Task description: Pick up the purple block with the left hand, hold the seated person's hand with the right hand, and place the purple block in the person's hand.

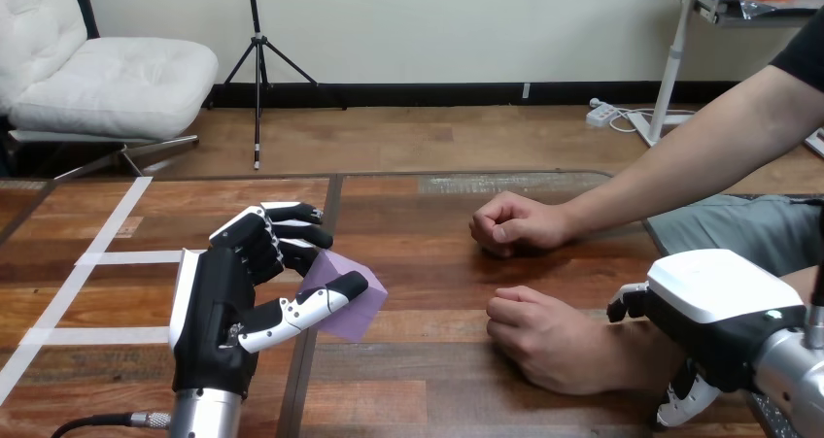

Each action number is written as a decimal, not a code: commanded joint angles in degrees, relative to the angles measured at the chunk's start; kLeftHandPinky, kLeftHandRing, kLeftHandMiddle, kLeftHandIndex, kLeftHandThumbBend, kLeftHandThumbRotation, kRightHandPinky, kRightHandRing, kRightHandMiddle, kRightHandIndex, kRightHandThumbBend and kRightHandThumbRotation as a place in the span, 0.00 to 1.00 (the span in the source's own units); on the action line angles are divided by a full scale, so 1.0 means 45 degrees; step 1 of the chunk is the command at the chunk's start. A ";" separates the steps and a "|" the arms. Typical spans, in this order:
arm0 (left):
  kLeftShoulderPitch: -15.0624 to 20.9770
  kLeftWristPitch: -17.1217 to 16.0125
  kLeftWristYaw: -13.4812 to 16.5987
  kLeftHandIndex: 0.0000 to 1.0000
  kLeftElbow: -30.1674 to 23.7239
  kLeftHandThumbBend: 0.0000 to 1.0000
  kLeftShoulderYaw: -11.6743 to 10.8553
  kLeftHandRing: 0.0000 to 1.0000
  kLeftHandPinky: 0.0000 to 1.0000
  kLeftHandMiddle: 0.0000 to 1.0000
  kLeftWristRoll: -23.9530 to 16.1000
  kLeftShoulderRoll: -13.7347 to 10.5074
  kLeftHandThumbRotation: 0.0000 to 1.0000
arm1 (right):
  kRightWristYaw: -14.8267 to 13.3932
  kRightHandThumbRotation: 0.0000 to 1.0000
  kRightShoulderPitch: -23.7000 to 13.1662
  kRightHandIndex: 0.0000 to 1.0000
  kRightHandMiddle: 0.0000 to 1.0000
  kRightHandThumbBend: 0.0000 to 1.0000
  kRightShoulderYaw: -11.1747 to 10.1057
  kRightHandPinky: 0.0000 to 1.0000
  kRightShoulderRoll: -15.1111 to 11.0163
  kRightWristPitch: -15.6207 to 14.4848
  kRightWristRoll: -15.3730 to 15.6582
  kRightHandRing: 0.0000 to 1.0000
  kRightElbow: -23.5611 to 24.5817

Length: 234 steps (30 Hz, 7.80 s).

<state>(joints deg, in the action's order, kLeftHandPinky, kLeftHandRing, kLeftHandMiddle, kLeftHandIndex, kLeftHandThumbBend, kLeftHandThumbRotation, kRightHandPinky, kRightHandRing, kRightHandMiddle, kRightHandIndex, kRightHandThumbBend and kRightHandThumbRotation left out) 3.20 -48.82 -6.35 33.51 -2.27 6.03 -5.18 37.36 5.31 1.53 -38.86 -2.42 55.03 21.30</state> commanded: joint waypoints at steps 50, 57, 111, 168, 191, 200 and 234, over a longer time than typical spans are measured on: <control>-0.0076 -0.0190 -0.0243 0.55 -0.1572 0.82 -0.0188 0.42 0.36 0.51 -0.0066 0.0324 0.11 | -0.0010 0.00 -0.2263 0.68 0.66 0.73 0.1722 0.55 -0.0181 -0.0676 0.1270 0.63 -0.2205; -0.0125 -0.0099 -0.0322 0.55 -0.1638 0.82 -0.0166 0.43 0.36 0.51 0.0056 0.0353 0.10 | -0.0261 0.00 -0.2264 0.73 0.73 0.74 0.1695 0.64 -0.0172 -0.0707 0.1092 0.71 -0.2278; -0.0014 -0.0207 -0.0128 0.55 -0.1502 0.82 -0.0342 0.42 0.35 0.51 -0.0352 0.0245 0.11 | -0.1698 0.00 -0.2382 0.59 0.50 0.77 0.1802 0.33 0.0314 -0.1440 -0.0017 0.44 -0.2643; -0.0035 -0.0186 -0.0146 0.55 -0.1618 0.82 -0.0350 0.42 0.35 0.51 -0.0268 0.0238 0.11 | -0.1686 0.00 -0.2401 0.52 0.47 0.79 0.2268 0.31 0.0314 -0.1723 -0.0372 0.40 -0.2929; -0.0082 -0.0117 -0.0271 0.55 -0.1690 0.82 -0.0312 0.42 0.35 0.51 -0.0059 0.0289 0.11 | -0.1826 0.00 -0.2305 0.51 0.49 0.76 0.2490 0.32 0.0296 -0.1552 -0.0367 0.41 -0.3232; -0.0098 -0.0147 -0.0262 0.55 -0.1675 0.82 -0.0320 0.42 0.36 0.51 -0.0113 0.0261 0.11 | -0.1877 0.00 -0.2304 0.53 0.52 0.74 0.2626 0.36 0.0291 -0.1508 -0.0236 0.44 -0.3402; -0.0267 -0.0070 -0.0268 0.55 -0.1908 0.82 -0.0322 0.42 0.35 0.51 -0.0115 0.0241 0.11 | -0.1777 0.00 -0.2395 0.66 0.62 0.80 0.3162 0.43 0.0384 -0.1687 -0.0264 0.55 -0.4212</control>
<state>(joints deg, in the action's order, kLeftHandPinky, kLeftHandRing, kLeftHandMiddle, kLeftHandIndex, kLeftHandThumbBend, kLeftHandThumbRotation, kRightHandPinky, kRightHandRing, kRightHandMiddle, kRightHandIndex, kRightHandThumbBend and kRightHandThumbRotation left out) -0.06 -48.80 -7.38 28.18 -3.24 4.90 -4.00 29.36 -4.76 13.76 -38.29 -10.46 54.66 4.64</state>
